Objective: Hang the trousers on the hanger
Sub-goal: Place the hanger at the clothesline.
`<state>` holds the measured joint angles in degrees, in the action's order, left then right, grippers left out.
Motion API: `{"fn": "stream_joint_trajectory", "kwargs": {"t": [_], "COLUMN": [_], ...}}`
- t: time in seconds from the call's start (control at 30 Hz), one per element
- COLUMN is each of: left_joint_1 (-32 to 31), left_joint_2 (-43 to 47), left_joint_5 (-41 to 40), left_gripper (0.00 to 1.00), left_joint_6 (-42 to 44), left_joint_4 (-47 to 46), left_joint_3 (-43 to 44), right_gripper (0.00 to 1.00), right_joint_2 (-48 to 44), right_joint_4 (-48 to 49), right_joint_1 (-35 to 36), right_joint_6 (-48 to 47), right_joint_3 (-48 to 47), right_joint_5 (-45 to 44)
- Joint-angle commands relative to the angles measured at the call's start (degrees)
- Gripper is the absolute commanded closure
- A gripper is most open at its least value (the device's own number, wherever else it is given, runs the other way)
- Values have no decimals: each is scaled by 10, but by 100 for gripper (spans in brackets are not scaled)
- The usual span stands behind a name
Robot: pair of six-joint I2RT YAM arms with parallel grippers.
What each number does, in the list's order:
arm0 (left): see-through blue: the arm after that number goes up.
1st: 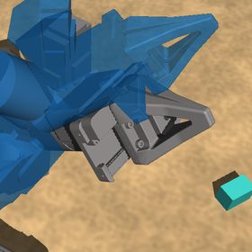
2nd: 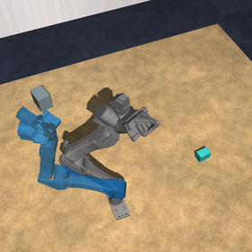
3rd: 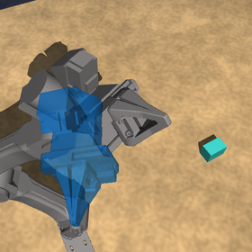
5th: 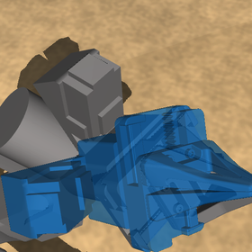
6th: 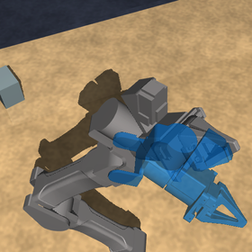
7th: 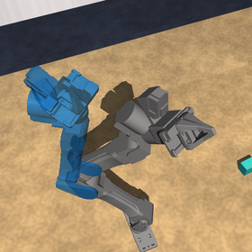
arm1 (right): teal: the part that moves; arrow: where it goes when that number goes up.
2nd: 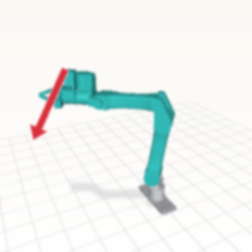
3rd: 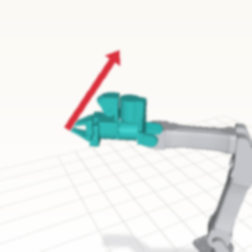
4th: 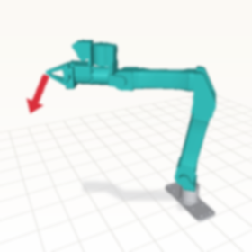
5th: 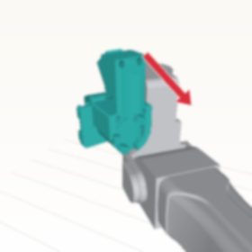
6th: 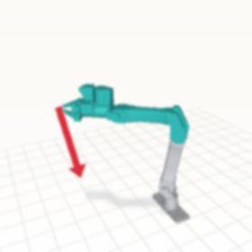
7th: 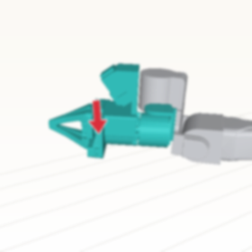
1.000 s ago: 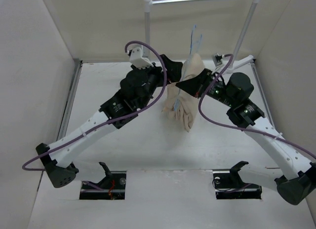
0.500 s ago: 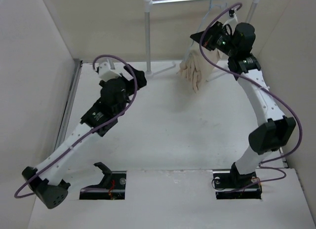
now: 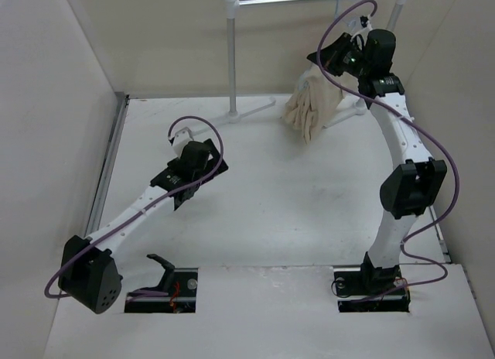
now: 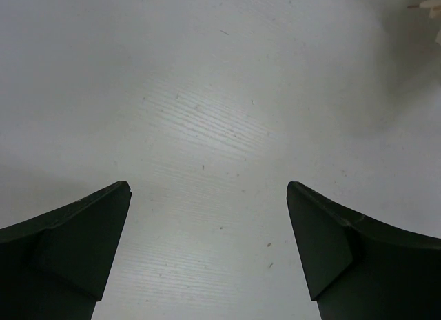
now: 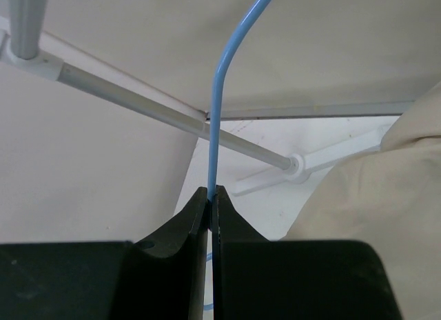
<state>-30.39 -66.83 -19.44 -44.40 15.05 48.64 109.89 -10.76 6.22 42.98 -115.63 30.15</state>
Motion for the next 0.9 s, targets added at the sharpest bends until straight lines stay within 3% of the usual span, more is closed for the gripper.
{"fn": "stream_joint_trajectory", "kwargs": {"t": [0.0,0.17,0.37,0.53,0.6,0.67,0.87], "left_joint_1": [8,17,36,43,48,53,64], "left_joint_2": [-18,-46,-82,-78,-81,-87,-126], "left_joint_5": [29,39,40,40,40,39,33], "left_gripper": [0,0,0,0,0,0,0], "left_joint_6": [-22,-25,-21,-20,-17,-13,4], "left_joint_4": [-13,-1,35,28,36,47,83], "left_joint_3": [2,26,61,69,81,97,154], "right_gripper": [98,88,51,34,23,0,0], "right_joint_2": [-17,-10,-10,-25,-40,-58,-136], "right_joint_4": [59,53,42,37,33,29,20], "right_joint_1": [-9,-19,-31,-37,-39,-42,-62], "right_joint_6": [-10,-7,-4,-5,-12,-18,-34], "right_joint_3": [-5,6,8,14,23,37,123], "right_joint_5": [6,-7,-20,-26,-36,-49,-89]}}
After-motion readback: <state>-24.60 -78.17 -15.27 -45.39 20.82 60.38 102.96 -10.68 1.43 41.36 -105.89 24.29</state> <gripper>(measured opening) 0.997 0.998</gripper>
